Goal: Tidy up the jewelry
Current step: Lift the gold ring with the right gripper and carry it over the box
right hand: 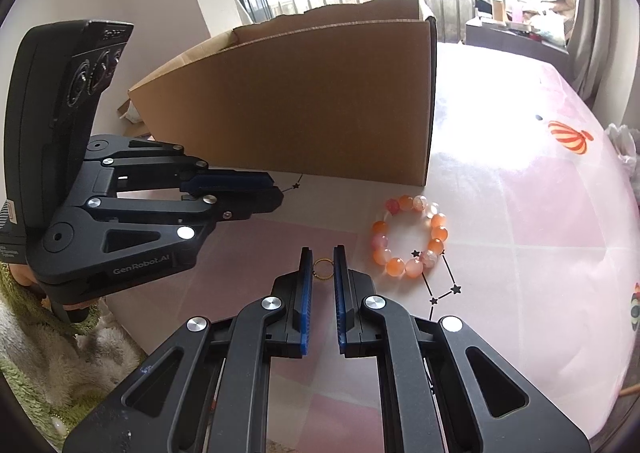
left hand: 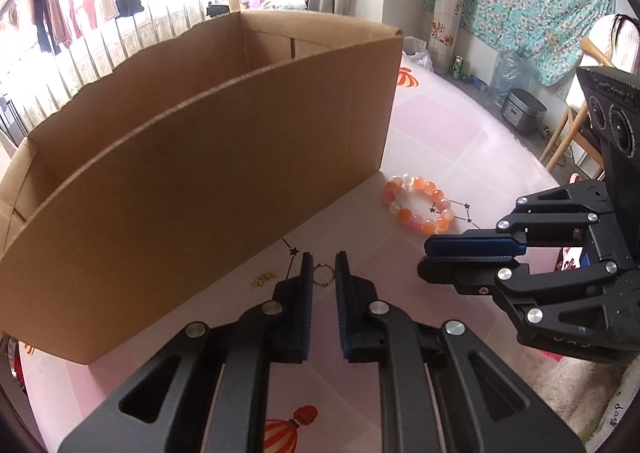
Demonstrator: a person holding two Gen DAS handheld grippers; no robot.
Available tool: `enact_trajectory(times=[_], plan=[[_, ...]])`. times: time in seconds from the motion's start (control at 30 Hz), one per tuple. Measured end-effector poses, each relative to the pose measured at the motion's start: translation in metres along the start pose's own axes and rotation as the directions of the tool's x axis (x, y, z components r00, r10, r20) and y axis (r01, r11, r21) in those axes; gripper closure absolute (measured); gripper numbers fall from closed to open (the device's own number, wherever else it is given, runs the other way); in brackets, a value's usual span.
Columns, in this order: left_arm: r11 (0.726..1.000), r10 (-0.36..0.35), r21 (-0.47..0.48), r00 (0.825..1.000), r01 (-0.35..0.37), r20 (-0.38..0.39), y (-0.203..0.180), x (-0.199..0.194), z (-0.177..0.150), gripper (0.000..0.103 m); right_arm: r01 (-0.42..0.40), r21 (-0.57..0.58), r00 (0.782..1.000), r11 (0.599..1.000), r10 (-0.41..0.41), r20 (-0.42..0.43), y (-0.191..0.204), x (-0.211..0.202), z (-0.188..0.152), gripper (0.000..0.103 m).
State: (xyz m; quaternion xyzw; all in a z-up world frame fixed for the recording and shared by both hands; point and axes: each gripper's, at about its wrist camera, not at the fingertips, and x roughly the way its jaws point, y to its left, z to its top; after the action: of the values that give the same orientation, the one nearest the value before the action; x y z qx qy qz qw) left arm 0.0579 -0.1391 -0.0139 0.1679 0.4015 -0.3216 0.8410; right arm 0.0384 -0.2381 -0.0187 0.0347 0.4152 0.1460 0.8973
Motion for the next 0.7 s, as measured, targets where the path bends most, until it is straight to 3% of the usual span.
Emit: enact_trajectory(times=[0.27, 0.5, 0.6, 0.7], plan=[[1.000, -0.016, -0.015, 0.990, 0.018, 0.137, 0.004, -0.047, 0.014, 0.093, 0.031, -0.033, 0.996, 0.999, -0.028, 0.086, 0.011, -0.036, 0.014, 0.095], [1.000, 0.001, -0.014, 0.961, 0.003, 0.276, 0.023, -0.089, 0.045, 0.093, 0.043, -0.119, 0.976, 0.992, -0.016, 0.219, 0.018, -0.070, 0.056, 0.095], [1.000, 0.018, -0.022, 0.960, -0.012, 0.281, 0.041, -0.089, 0.059, 0.093, 0.034, -0.160, 0.969, 0.987, 0.007, 0.248, 0.019, -0.073, 0.080, 0.095], [0.999, -0.004, -0.050, 0.972, 0.017, 0.236, 0.064, -0.075, 0.074, 0.093, 0.006, -0.203, 0.974, 0.979, 0.040, 0.224, 0.015, -0.056, 0.104, 0.095]])
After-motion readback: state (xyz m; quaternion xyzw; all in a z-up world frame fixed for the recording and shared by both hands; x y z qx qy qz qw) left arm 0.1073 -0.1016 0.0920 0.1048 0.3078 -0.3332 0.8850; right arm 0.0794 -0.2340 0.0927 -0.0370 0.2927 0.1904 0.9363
